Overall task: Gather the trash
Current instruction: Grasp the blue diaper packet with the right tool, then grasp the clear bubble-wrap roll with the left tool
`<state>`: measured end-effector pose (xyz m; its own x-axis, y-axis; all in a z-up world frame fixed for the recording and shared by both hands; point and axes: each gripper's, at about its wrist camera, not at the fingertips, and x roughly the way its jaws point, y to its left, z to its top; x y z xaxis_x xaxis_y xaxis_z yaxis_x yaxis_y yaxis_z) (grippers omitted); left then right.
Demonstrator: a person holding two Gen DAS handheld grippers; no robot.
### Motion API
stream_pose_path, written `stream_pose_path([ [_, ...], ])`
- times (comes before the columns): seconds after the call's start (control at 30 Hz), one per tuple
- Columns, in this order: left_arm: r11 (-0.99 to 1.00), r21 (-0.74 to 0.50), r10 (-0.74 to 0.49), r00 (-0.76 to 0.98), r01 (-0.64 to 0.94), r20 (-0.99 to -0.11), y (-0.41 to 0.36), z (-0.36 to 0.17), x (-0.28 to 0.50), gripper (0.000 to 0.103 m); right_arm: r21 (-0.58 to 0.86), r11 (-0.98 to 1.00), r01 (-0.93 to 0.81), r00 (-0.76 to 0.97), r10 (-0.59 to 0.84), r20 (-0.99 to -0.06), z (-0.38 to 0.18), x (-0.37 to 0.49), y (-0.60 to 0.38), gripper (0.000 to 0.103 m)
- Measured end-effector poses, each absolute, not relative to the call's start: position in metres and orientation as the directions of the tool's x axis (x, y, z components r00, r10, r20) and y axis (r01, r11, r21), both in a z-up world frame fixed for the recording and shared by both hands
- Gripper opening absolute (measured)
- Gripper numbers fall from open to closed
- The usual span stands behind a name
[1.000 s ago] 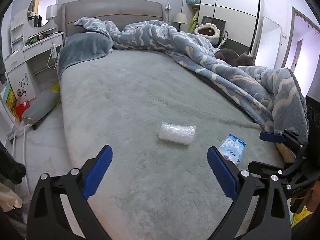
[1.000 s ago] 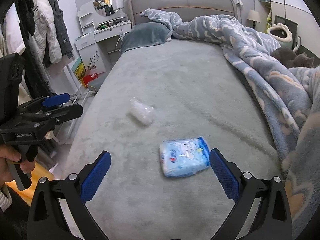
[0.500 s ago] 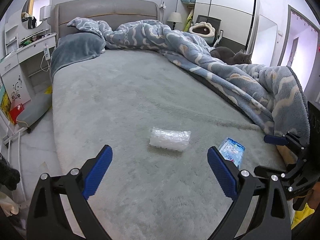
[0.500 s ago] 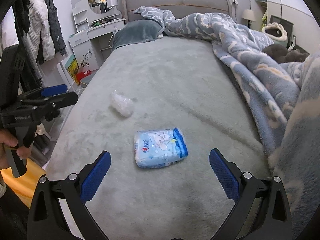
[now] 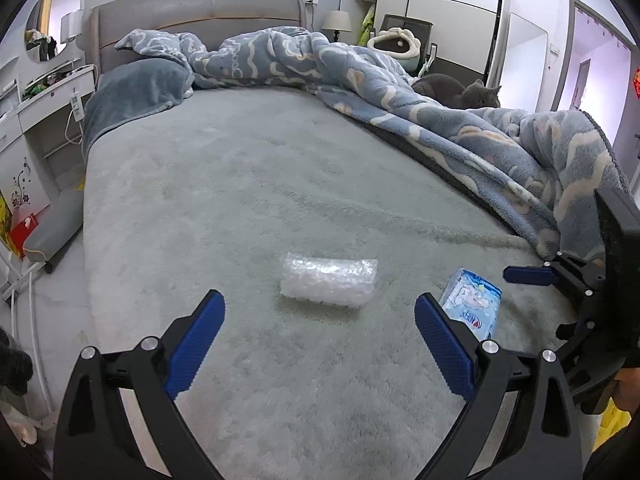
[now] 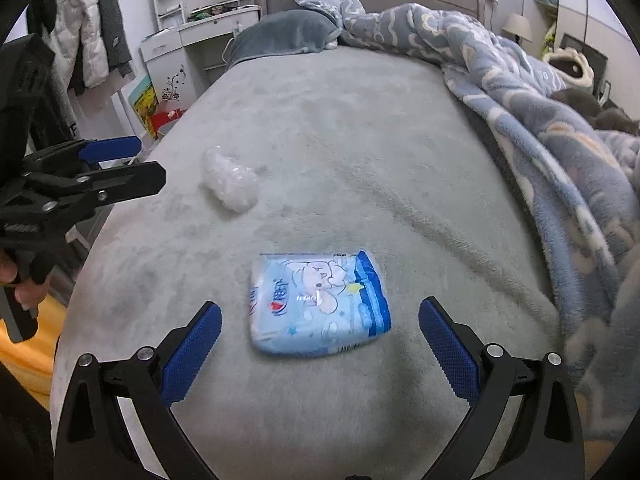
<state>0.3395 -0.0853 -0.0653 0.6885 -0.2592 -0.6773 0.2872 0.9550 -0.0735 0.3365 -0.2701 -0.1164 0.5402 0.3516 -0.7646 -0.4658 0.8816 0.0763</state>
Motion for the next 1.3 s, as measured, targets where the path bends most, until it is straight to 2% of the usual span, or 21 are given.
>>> stream_pose_path([
  [0.27, 0.950, -0.085, -0.274, 0.673, 0.300, -0.687, -0.093, -0.072, 0.352, 0.097, 0.027, 0.891, -0.453, 0.515, 0.286, -0.808, -0.133, 0.345, -0.267, 0.100],
  [0.4, 0.948, -0.072, -0.273, 0.672, 0.311, -0.689, -0.100, -0.075, 0.355, 0.097, 0.096, 0.898, -0.430, 0.485, 0.319, -0.814, -0.140, 0.352, -0.271, 0.100],
  [0.6, 0.949, -0.067, -0.264, 0.665, 0.307, -0.699, -0.104, -0.081, 0.363, 0.097, 0.069, 0.894, -0.443, 0.494, 0.307, -0.814, -0.139, 0.347, -0.267, 0.099],
  [0.63, 0.951, -0.071, -0.264, 0.665, 0.302, -0.699, -0.104, -0.082, 0.365, 0.097, 0.064, 0.894, -0.443, 0.500, 0.306, -0.810, -0.139, 0.347, -0.268, 0.099],
  [0.7, 0.952, -0.071, -0.261, 0.666, 0.298, -0.699, -0.103, -0.084, 0.368, 0.097, 0.040, 0.890, -0.454, 0.517, 0.300, -0.802, -0.137, 0.344, -0.266, 0.090],
  [0.77, 0.953, -0.067, -0.256, 0.665, 0.296, -0.702, -0.102, -0.089, 0.372, 0.097, 0.044, 0.882, -0.469, 0.517, 0.315, -0.796, -0.133, 0.343, -0.265, 0.075],
  [1.3, 0.939, -0.093, -0.298, 0.649, 0.331, -0.700, -0.098, -0.100, 0.382, 0.097, 0.267, 0.899, -0.348, 0.553, 0.427, -0.715, -0.098, 0.353, -0.303, 0.072],
])
